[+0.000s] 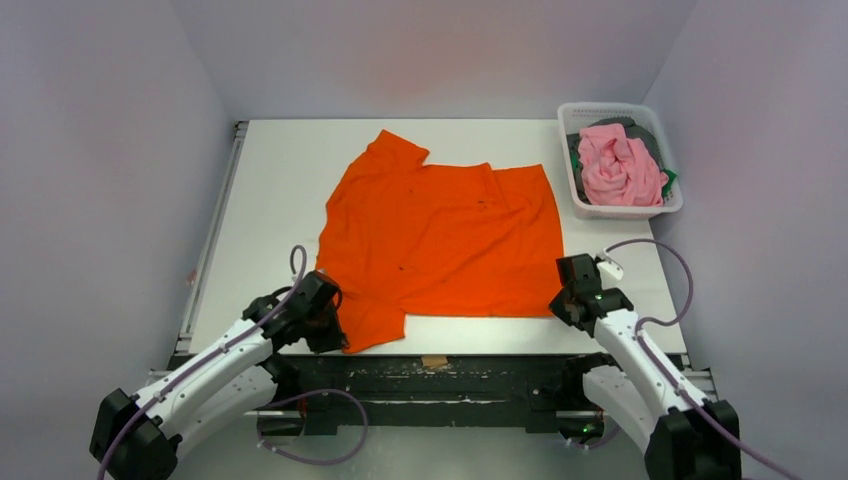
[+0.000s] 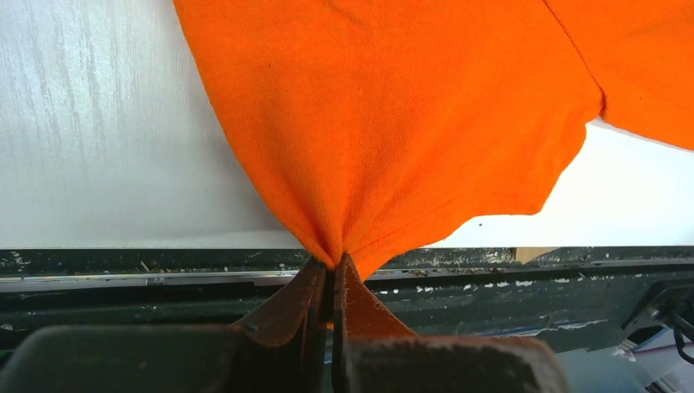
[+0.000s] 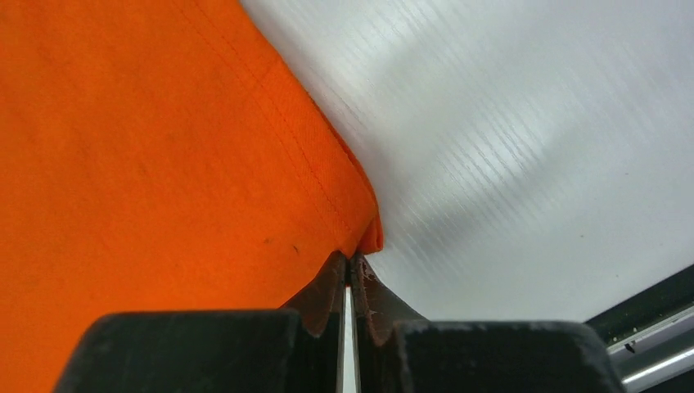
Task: Fold and stack the t-shirts
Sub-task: Grab the side of the flattened tshirt closest away from the robot with both arms, then fold the flattened tshirt in 1/3 of the way
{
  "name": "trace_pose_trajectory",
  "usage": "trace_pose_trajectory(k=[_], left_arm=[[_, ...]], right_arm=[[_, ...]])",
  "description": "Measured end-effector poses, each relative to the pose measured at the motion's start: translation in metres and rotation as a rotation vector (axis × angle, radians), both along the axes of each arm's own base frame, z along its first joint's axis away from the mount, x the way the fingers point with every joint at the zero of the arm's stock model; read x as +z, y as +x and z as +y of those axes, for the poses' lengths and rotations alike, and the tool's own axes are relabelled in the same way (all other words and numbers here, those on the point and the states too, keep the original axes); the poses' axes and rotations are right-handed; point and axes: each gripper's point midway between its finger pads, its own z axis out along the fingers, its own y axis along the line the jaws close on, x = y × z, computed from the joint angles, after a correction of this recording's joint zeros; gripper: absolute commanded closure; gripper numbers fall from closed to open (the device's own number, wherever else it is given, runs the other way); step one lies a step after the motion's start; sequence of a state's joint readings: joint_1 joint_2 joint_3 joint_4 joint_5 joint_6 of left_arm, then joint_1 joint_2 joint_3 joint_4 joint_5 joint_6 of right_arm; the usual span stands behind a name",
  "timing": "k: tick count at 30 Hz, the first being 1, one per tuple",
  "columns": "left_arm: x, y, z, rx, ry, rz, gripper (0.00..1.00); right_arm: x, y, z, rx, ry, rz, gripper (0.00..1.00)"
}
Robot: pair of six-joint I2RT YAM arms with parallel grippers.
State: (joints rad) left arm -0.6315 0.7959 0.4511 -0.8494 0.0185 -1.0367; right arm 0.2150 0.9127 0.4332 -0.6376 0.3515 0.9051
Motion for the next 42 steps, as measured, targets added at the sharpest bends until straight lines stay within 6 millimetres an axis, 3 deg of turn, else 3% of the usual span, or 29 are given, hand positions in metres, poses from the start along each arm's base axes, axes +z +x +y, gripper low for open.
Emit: trace_pose_trajectory(k=[5,11,17,20,25,29,35,42], left_arm=[[0.002,-0.005,-0.002,-0.012,-0.030,-0.010,1.00],[0.006,-0.012,-0.005,-0.032,-0.069,-0.012,1.00],[0.014,-0.008,-0.025,-0.099,-0.155,-0.022,1.00],[0.020,-0.002,-0.037,-0.146,-0.182,-0.014,1.00],[0.051,0.031,-0.066,-0.213,-0.217,-0.067,1.00],[0.077,0.079,-0.081,-0.178,-0.255,-0.128,1.00],[0.080,0.142,-0.058,-0.020,-0.220,-0.150,1.00],[0.102,0.204,-0.043,0.044,-0.187,-0.225,1.00]], right_arm=[[0.014,-0.020,0.001,0.002,0.035,-0.025,1.00],[0.010,-0.041,0.003,0.004,0.059,0.034,1.00],[0.005,-0.045,0.005,0.023,0.062,0.091,1.00],[0.012,-0.037,0.009,0.043,0.063,0.100,1.00],[0.028,-0.010,0.023,0.085,0.104,0.068,1.00],[0.041,0.017,0.030,0.106,0.116,0.029,1.00],[0.060,0.057,0.035,0.125,0.092,-0.003,1.00],[0.071,0.095,0.027,0.108,0.026,-0.003,1.00]])
